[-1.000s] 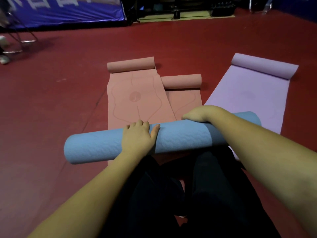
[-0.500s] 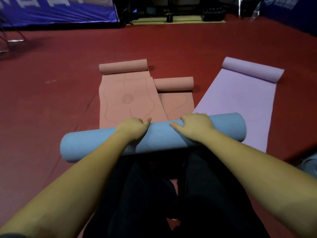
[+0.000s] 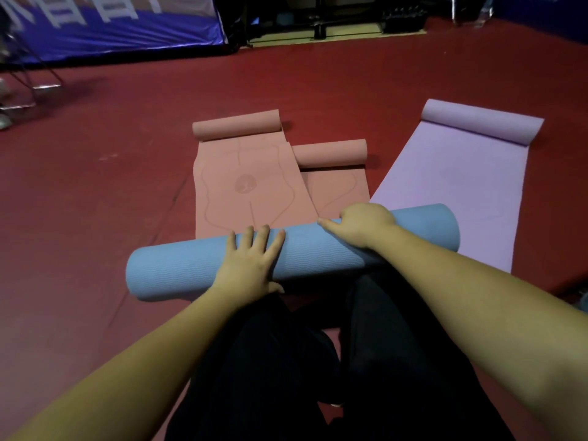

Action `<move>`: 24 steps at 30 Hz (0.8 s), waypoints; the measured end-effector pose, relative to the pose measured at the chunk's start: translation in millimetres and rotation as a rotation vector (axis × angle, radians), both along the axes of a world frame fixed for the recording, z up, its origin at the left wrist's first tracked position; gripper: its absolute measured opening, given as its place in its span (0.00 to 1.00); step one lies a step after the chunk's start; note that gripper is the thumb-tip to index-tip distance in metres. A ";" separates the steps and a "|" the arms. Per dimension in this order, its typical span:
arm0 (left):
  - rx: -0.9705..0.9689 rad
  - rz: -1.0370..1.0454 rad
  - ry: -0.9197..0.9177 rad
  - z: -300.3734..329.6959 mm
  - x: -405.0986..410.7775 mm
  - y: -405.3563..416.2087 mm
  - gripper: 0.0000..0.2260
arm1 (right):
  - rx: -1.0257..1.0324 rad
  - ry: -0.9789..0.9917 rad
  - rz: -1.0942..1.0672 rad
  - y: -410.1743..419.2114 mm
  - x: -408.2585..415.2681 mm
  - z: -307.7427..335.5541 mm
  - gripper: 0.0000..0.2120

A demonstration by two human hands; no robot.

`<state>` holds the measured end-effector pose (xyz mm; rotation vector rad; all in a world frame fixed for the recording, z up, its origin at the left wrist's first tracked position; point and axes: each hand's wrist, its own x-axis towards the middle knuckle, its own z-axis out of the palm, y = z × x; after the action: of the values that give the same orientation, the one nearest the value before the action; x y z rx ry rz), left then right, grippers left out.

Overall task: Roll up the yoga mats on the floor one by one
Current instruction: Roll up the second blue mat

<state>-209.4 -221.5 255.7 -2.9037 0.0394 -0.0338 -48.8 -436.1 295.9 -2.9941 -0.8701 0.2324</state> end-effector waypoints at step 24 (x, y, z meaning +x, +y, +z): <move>-0.425 -0.007 0.358 68.0 15.4 2.7 0.47 | -0.092 0.451 -0.074 -0.4 -2.1 49.4 0.31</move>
<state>-194.1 -218.9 323.7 -3.2897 0.1163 0.5392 -50.9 -436.5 345.3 -2.8559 -0.7112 0.9217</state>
